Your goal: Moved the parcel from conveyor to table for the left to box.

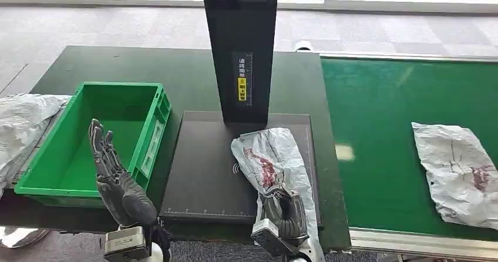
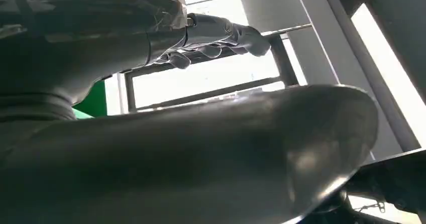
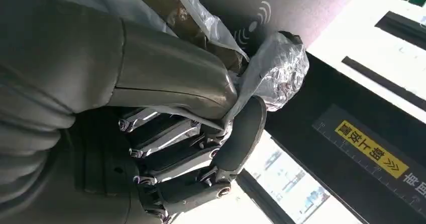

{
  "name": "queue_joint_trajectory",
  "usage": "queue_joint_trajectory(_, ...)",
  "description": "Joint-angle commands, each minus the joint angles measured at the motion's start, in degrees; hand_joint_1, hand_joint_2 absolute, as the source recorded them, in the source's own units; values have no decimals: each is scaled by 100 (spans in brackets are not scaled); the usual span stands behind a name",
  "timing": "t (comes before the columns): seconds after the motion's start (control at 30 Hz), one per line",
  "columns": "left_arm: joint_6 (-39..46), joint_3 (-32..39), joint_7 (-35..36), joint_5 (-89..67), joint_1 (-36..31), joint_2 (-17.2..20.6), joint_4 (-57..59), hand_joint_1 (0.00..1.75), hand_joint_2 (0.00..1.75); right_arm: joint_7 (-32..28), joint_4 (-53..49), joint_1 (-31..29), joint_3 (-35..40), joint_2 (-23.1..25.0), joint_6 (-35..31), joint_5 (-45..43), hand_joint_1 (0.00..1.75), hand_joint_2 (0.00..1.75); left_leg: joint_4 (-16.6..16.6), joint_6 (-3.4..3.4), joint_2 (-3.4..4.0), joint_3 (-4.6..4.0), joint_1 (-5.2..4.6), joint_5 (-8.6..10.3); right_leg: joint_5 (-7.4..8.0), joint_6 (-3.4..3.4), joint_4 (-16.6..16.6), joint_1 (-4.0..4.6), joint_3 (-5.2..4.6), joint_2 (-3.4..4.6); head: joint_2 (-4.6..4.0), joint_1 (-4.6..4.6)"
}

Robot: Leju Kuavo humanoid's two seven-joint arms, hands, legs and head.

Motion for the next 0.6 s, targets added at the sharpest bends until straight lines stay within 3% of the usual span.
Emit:
queue_joint_trajectory(0.03,5,70,22,-45,63,-450,120,0,0,6,113,-251,-79,-111,-14,-2,134,175,0,4,-2,-3,2,2,3,1,-5,3,0,-4,2,0)
queue_joint_trajectory(0.07,5,34,22,-52,77,-450,188,0,0,-11,185,-300,-110,-136,-65,30,80,175,-4,5,1,0,3,3,6,1,-10,4,4,-2,2,0)
queue_joint_trajectory(0.1,5,25,22,-59,75,-450,222,0,0,-11,237,-337,-107,-146,-95,62,87,175,-7,6,0,0,4,6,9,1,-16,5,5,-4,2,0)
queue_joint_trajectory(0.13,5,6,22,-62,58,-446,269,0,0,-11,303,-381,-91,-144,-175,86,175,175,-3,5,0,-1,2,3,5,2,-9,3,3,-3,2,0)
queue_joint_trajectory(0.27,5,-117,22,-1,-83,-394,544,0,0,-11,574,-648,151,-122,-182,235,175,175,-8,6,-5,1,1,7,7,2,-13,2,7,-8,2,0)
queue_joint_trajectory(0.5,5,-133,22,-109,-185,-361,734,0,0,68,1438,-1453,594,377,149,798,175,175,-19,6,2,6,6,14,17,-1,-28,8,10,-3,2,0)
queue_joint_trajectory(0.6,5,-168,22,-166,-153,-366,742,0,0,280,1631,-1693,700,456,130,988,175,175,-8,2,32,4,4,6,17,-3,-11,6,-5,28,2,0)
